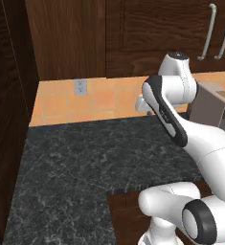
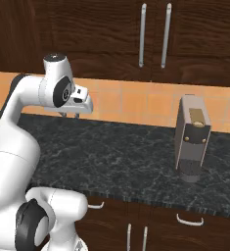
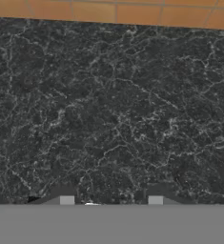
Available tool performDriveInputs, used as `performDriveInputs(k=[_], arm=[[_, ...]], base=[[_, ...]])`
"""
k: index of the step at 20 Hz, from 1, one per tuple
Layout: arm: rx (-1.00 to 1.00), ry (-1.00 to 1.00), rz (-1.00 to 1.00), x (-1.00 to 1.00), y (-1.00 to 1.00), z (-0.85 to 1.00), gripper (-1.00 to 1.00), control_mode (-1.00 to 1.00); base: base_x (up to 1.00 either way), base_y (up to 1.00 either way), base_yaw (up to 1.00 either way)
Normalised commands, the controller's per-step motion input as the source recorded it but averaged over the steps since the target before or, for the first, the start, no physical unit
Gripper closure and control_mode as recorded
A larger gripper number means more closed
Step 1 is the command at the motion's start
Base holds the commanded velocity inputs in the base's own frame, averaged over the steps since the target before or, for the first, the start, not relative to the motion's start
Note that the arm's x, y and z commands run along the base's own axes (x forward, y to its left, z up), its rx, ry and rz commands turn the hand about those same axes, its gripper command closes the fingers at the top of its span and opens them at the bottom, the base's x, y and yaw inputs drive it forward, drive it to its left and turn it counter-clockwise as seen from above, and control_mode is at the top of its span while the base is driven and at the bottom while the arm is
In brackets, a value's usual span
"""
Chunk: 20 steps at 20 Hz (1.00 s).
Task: Navigate to the toaster oven.
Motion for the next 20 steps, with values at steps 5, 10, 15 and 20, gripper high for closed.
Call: performDriveInputs(k=[5, 10, 15, 20], arm=[[0.0, 0.0, 0.0, 0.0, 0.0, 0.0, -1.0, 1.0], [0.0, 0.0, 0.0, 0.0, 0.0, 0.0, -1.0, 1.0], [0.0, 0.0, 0.0, 0.0, 0.0, 0.0, -1.0, 1.0], [0.0, 0.0, 0.0, 0.0, 0.0, 0.0, -1.0, 1.0]], base=[[-0.16, -0.02, 0.0], [-0.59, -0.06, -0.04], [-0.26, 0.0, -0.25], [0.09, 0.0, -0.64]])
